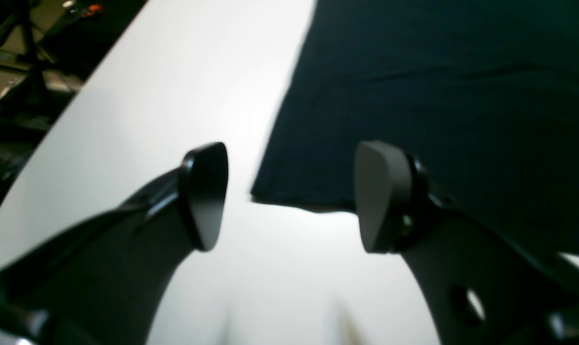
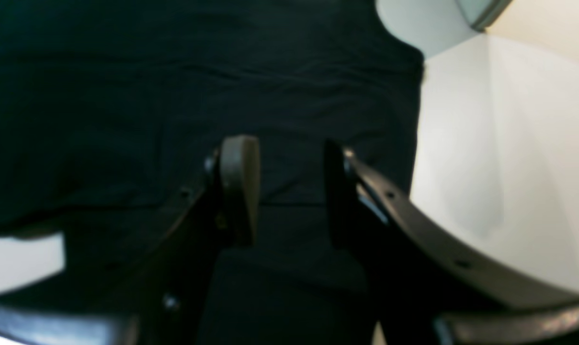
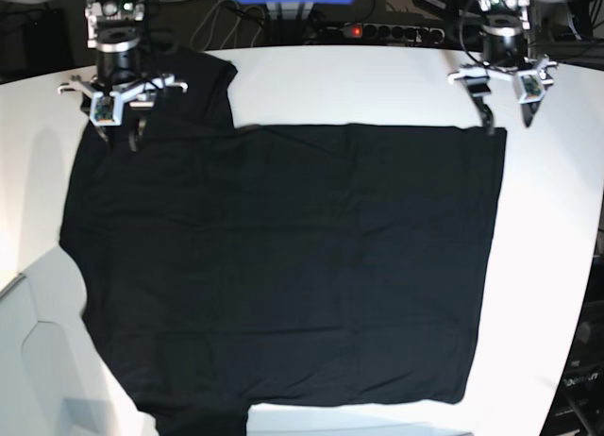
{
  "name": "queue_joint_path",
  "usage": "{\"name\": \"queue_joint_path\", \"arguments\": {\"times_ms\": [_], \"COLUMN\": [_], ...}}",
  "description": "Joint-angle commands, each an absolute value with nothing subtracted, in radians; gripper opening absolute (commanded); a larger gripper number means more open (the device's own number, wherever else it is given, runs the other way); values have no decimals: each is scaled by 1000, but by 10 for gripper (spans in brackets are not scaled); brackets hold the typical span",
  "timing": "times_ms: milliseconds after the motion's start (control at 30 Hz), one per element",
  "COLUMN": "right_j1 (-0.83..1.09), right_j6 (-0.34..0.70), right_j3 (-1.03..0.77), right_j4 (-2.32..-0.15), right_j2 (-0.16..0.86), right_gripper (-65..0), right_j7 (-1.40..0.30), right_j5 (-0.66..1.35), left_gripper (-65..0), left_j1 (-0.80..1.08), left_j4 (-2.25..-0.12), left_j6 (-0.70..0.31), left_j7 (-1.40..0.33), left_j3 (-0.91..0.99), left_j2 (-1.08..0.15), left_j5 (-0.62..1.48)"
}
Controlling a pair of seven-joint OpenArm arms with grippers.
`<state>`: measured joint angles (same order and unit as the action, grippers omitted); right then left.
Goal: Fold the T-shirt properly
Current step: 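Lower both grippers onto the shirt's shoulder corners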
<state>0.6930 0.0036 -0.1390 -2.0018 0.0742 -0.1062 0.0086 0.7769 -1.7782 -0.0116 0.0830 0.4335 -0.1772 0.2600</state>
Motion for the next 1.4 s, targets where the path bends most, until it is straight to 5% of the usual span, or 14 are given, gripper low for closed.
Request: {"name": "queue_joint_path", "arguments": {"times_ms": [0,200,467,833,1167,1367], "right_j1": [702,702,705,707,708,704], "right_j6": [5,5,5,5,5,5], "right_j3": [-162,-217,-231,-231,-232,-298], "right_j4": [-2017,-2008,-1988,-1988,-1988,-1988], "right_j2": [79,79,79,79,77,51], "right_gripper": [-413,-412,-412,-412,-412,-409], "right_j7": [-90,-88,-88,-88,-88,-88], "right_j5": [12,12,12,12,12,10], "left_gripper": [-247,-247,-251,-253,-374,-554], "left_j1": [769,668,535,489,493,495], "left_j4": [-1765,-1610,-1461,-1382,-1380,-1380], "left_j6": [-5,-18,-206,-214,-214,-214], "left_j7": [105,105,105,104,104,104], "left_j3": [453,518,556,519,481,483], "left_j2": [-183,-186,-179,-185,-183,-186], "left_j5": [263,265,265,257,262,263]}}
